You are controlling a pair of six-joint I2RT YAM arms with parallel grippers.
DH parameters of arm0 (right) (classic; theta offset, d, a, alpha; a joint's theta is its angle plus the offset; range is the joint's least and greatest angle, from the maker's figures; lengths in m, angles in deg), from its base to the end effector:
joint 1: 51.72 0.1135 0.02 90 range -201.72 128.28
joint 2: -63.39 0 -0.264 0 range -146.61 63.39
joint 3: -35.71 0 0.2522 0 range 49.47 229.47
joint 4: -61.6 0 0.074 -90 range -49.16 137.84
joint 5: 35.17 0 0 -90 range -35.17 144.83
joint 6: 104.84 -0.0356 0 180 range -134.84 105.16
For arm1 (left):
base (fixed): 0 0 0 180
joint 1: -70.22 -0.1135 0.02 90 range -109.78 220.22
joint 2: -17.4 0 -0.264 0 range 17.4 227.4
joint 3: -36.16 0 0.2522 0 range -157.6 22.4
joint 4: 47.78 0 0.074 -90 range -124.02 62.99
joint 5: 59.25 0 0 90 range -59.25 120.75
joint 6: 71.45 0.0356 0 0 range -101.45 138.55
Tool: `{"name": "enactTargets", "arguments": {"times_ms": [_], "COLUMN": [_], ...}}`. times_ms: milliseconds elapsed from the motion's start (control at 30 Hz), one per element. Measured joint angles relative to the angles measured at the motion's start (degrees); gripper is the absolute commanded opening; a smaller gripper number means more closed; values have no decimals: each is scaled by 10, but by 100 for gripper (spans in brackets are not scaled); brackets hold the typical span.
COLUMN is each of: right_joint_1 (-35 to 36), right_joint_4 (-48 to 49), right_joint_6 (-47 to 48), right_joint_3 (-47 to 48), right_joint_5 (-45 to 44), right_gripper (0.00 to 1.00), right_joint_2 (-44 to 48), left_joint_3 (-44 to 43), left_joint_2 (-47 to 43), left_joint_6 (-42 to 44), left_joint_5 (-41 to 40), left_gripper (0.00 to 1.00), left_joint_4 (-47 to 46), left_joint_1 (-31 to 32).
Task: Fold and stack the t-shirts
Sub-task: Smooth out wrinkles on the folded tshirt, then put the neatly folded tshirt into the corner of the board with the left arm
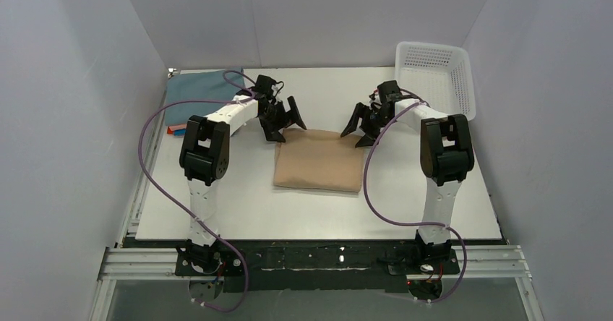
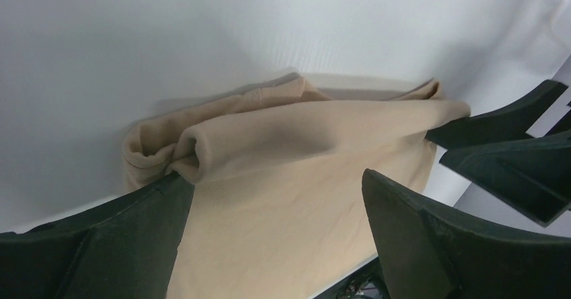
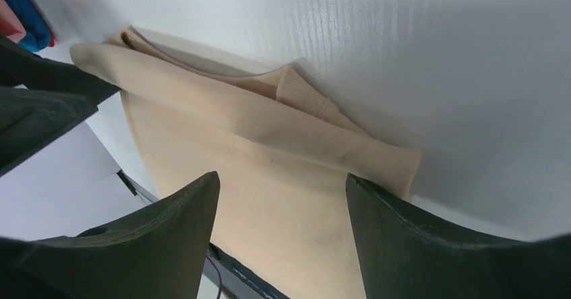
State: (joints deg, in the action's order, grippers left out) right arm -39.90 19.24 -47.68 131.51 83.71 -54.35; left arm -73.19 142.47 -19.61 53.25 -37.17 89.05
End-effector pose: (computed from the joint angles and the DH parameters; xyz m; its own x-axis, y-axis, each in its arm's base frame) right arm 0.4099 0.1034 0.1582 -0.9495 0.2864 -0.1283 0.1553 0.7841 0.6008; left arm 0.4786 -0.1776 0.2138 -0.7149 -0.3593 -0.5998 0.2303 0.6890 -0.6872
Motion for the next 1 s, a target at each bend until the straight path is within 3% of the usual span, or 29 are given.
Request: {"name": "enactTargets", "arguments": {"times_ms": [167,333,667,1000], "right_joint_1": [4,0,-3,-13], "right_joint_4": [-18,-49,-8,-40], "right_joint_6": [16,34,3,-17], "right_joint_3": [0,-4,-217,-295], "right_joint_5": [-32,-92,-213,-304], "right_gripper": [84,86,88,89], "right_joint_2": [21,113,502,631], "left_joint_3": [10,12,136,128], "left_joint_2": [-16,-31,-235,-121], "left_joint_6": [8,28,73,77], "left_joint_5": [-7,-16,-71,-80], "left_gripper": [98,98,98,98], "left_joint_4": [27,68,127,133], "left_joint_1": [4,3,3,4]}}
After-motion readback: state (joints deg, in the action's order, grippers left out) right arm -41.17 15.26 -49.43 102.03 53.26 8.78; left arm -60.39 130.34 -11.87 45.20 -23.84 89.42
